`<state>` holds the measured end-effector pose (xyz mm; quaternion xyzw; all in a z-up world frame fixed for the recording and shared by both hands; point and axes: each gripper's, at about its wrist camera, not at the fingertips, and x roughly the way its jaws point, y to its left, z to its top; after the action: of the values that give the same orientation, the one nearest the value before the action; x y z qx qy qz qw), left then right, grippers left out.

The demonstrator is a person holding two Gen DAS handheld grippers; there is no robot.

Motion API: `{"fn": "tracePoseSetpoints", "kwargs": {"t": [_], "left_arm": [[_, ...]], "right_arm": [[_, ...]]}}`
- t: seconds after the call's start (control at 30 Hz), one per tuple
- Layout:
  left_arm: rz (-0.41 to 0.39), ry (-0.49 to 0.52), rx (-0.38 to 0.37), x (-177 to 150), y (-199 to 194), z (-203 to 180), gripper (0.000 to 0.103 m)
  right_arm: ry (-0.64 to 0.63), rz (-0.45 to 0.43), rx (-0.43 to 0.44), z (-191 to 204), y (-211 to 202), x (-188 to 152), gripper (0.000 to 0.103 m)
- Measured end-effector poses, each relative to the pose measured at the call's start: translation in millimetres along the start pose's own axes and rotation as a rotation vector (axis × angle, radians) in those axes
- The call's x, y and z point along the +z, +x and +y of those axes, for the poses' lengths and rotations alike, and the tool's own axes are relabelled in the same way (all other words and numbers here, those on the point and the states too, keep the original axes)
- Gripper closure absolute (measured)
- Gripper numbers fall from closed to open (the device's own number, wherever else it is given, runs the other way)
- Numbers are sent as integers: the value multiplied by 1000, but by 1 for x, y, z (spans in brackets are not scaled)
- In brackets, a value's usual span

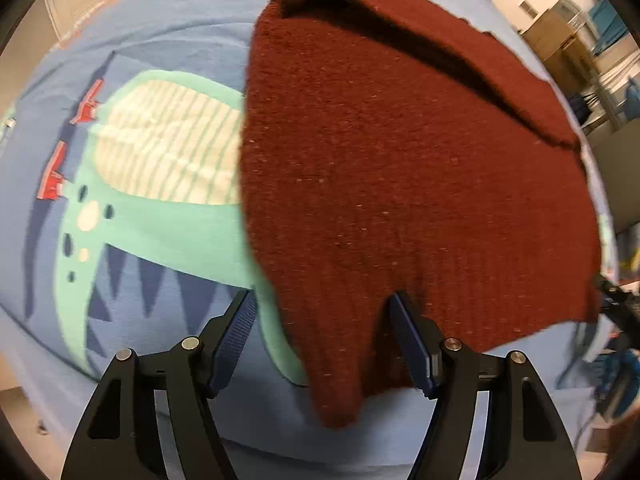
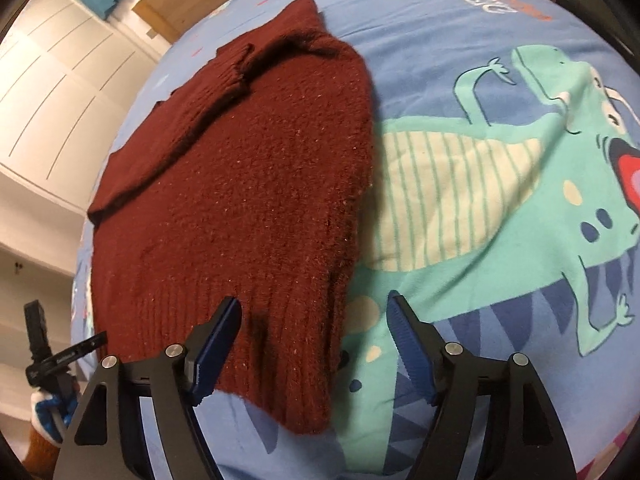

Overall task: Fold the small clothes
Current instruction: 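Grasp the sweater hem with the left gripper and lift it toward the collar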

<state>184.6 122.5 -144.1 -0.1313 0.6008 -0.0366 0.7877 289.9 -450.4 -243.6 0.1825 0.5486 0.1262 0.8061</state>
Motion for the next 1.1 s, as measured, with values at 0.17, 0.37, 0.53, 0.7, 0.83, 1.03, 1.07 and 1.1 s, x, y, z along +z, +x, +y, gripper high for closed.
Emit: {"fn": "tracePoseSetpoints", "kwargs": {"t": [0.17,0.37,0.53,0.7,0.83,1.03,1.07,1.1], "left_arm": [[8,-8,-143,0,1,4,41],[18,-91,-256,2,0,20,66],[34,-148,-310,2,0,24,88],[21,-163,-326,3,-14,31,94],[-19,-161,-349,13,-29,32,95],[-127,-116,-363,56,-67,19,95],[-144,-114,-366,65,-73,18,95],[-163,-112,-367,77,-79,17,95]], "right_arm": [[-25,22,71,2,1,0,25],[-69,59,167,13,7,-2,37],[-54,82,213,13,11,-2,63],[12,69,245,-1,8,-3,92],[17,19,281,4,-3,4,93],[-29,-114,314,22,-38,44,93],[-48,-134,311,28,-44,55,93],[-64,-148,305,31,-49,63,93]]}}
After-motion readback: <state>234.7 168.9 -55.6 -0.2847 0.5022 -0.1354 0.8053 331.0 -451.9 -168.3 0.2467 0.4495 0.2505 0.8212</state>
